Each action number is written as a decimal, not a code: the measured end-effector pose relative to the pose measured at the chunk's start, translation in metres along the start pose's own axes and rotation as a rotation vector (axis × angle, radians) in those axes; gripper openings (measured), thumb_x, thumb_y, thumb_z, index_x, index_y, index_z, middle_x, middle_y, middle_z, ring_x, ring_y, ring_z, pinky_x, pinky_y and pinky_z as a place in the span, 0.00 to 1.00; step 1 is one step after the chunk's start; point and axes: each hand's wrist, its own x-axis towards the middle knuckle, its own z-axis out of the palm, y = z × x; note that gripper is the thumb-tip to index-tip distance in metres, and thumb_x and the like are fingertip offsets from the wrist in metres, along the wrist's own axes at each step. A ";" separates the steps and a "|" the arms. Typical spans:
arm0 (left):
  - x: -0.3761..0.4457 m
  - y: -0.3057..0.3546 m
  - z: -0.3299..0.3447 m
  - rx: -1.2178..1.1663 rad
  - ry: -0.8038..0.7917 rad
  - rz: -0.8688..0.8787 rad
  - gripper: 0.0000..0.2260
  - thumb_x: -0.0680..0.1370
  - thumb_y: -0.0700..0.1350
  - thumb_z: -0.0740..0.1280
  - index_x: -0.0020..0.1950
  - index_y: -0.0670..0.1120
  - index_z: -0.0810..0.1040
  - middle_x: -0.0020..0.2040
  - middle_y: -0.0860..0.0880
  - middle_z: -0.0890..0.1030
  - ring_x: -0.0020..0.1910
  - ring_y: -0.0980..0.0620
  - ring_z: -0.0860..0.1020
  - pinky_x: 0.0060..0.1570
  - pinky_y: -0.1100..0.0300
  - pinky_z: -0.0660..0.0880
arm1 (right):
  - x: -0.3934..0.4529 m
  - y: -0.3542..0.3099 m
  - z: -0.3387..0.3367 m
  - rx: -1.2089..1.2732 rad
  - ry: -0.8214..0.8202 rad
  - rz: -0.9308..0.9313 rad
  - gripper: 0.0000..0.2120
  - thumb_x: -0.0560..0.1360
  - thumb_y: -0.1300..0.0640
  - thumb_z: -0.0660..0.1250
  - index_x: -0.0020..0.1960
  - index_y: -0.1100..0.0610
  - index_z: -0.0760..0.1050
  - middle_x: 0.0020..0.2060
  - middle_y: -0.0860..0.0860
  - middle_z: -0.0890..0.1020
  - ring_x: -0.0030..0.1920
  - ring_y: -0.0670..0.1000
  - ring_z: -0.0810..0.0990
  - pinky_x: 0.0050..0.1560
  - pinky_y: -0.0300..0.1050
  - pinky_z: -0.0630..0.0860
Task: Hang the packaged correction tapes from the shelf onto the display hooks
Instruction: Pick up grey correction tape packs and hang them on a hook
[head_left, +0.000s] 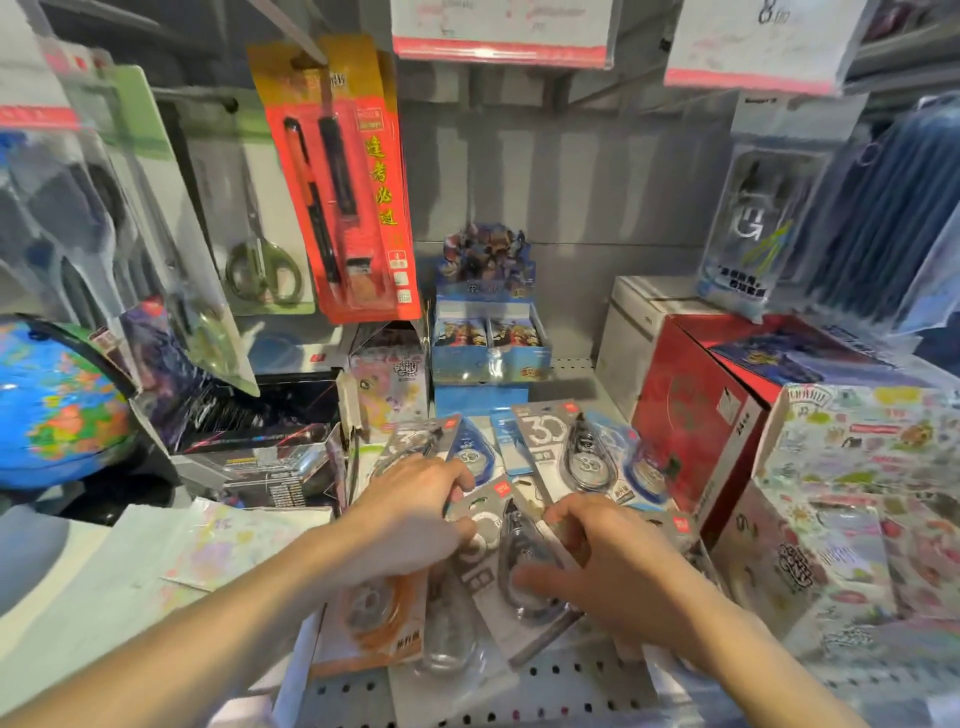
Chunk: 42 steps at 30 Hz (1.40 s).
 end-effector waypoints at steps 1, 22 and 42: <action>0.001 0.001 0.000 -0.021 0.000 -0.006 0.14 0.74 0.55 0.69 0.59 0.55 0.76 0.47 0.59 0.76 0.51 0.51 0.74 0.46 0.56 0.68 | -0.001 0.001 -0.001 0.025 0.001 0.006 0.22 0.65 0.31 0.73 0.42 0.45 0.70 0.35 0.44 0.75 0.34 0.43 0.72 0.34 0.41 0.68; -0.025 0.023 -0.012 -1.190 0.243 -0.087 0.15 0.78 0.42 0.73 0.63 0.54 0.77 0.47 0.48 0.88 0.42 0.56 0.86 0.42 0.66 0.80 | 0.007 -0.017 -0.018 1.066 0.133 -0.087 0.15 0.80 0.65 0.69 0.65 0.55 0.79 0.53 0.62 0.88 0.51 0.53 0.88 0.52 0.42 0.82; -0.006 -0.002 0.001 -1.064 0.275 -0.098 0.24 0.78 0.39 0.74 0.65 0.60 0.70 0.53 0.56 0.88 0.49 0.51 0.88 0.51 0.52 0.82 | 0.061 0.017 -0.032 -0.100 0.160 0.274 0.27 0.82 0.37 0.57 0.58 0.60 0.80 0.63 0.62 0.78 0.66 0.63 0.75 0.66 0.53 0.73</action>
